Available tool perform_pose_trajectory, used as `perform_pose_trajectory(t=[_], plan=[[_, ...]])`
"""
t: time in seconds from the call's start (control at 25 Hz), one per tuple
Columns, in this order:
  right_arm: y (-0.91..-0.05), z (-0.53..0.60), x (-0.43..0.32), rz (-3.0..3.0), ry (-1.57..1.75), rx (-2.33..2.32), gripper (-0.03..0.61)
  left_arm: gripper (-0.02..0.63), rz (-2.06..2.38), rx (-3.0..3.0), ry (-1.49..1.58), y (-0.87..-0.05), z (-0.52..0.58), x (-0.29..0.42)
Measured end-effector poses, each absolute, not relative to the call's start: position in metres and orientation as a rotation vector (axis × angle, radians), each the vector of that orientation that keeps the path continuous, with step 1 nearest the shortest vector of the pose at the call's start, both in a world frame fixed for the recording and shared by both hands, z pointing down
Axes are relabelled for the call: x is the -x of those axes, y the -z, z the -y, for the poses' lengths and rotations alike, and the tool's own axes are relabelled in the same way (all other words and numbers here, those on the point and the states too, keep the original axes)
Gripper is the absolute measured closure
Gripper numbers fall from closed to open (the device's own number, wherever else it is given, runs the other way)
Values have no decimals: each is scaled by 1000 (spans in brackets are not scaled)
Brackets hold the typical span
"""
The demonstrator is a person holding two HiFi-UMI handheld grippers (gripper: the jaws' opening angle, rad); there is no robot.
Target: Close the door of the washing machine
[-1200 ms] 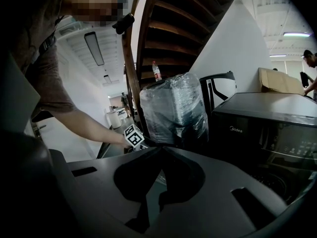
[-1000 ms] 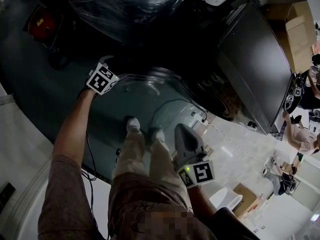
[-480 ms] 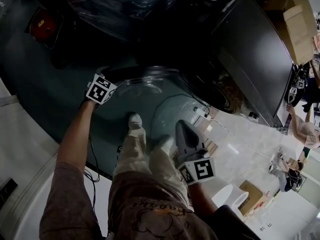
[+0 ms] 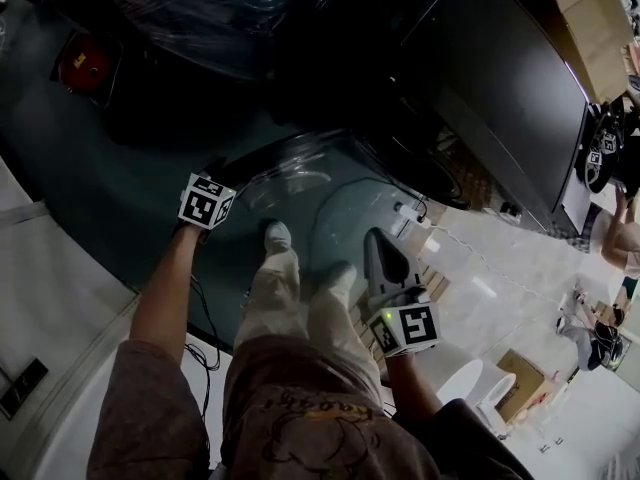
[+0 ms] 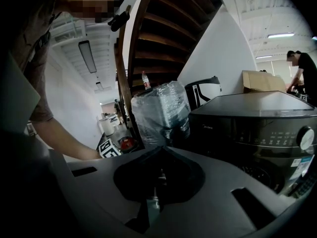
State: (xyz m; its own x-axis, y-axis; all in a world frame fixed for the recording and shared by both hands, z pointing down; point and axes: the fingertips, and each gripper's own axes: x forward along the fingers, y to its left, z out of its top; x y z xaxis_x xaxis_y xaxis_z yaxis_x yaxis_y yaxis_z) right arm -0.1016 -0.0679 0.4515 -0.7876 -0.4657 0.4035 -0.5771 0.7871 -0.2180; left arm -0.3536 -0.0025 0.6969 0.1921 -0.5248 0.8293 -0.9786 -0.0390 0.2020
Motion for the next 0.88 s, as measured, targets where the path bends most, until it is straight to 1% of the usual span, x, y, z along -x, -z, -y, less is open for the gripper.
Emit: perform_pose_trajectory(t=[0.24, 0.44, 0.88], plan=[[-447, 66, 102, 2672, -480, -769, 583, 350, 1378, -1661, -699, -695, -18, 317], [-442, 59, 88, 2673, -470, -774, 583, 388, 1322, -1679, -696, -694, -34, 280], [-431, 52, 20, 2648, -477, -932, 583, 417, 1221, -1653, -704, -694, -49, 203]])
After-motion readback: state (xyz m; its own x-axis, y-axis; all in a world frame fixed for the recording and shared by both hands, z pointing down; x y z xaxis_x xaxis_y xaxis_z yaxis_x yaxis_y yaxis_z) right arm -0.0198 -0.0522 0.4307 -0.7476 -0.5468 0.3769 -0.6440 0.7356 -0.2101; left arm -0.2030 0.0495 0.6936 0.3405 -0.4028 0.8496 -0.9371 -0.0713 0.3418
